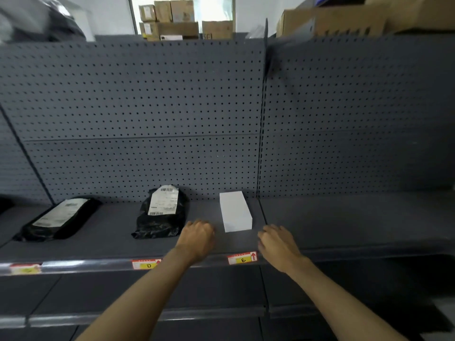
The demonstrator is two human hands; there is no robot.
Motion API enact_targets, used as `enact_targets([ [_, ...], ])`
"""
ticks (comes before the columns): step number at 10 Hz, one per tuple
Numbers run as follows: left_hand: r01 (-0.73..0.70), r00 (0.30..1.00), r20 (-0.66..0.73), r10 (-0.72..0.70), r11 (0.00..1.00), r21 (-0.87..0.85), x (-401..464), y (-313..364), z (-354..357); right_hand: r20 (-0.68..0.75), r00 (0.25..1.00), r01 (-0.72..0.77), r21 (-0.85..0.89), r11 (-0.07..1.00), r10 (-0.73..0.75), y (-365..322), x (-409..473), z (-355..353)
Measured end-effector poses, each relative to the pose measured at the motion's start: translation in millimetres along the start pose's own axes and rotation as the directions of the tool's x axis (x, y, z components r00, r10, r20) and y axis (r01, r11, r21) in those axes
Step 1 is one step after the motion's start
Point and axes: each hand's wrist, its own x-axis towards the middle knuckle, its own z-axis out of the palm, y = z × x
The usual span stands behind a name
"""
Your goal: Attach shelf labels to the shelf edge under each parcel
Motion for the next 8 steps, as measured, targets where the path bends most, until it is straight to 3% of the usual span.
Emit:
enact_targets([
  [1,0.026,0.997,-0.068,-0.029,0.999,-0.036,-0.8,-5.8,-36.1,-0.058,0.998,0.005,0.074,0.997,-0.001,17.1,-1.8,-28.7],
  [2,0.025,0.993,-0.117,-0.029,0.999,-0.032,-3.4,-5.4,-62.2,0.112,0.993,0.004,0.193,0.981,-0.027,14.5,-15.1,-23.6],
  [3,0.021,0.993,-0.116,-0.022,1.000,-0.011,-5.4,-7.8,-68.9,0.289,0.956,-0.004,0.204,0.979,-0.056,-4.5,-31.5,8.0],
  [4,0.029,0.996,-0.088,-0.029,1.000,-0.001,-11.4,-10.3,-61.0,0.361,0.932,-0.024,0.154,0.988,-0.034,-15.6,-33.2,40.9],
  [7,0.060,0.997,0.055,-0.060,0.998,0.006,-36.1,-13.0,-26.5,0.410,0.911,-0.097,0.134,0.986,0.034,-16.7,-40.4,61.6],
  [8,0.102,0.993,0.059,-0.097,0.991,-0.087,-30.5,-13.9,-38.1,0.199,0.979,-0.101,0.311,0.945,0.039,-15.9,-28.0,28.5],
])
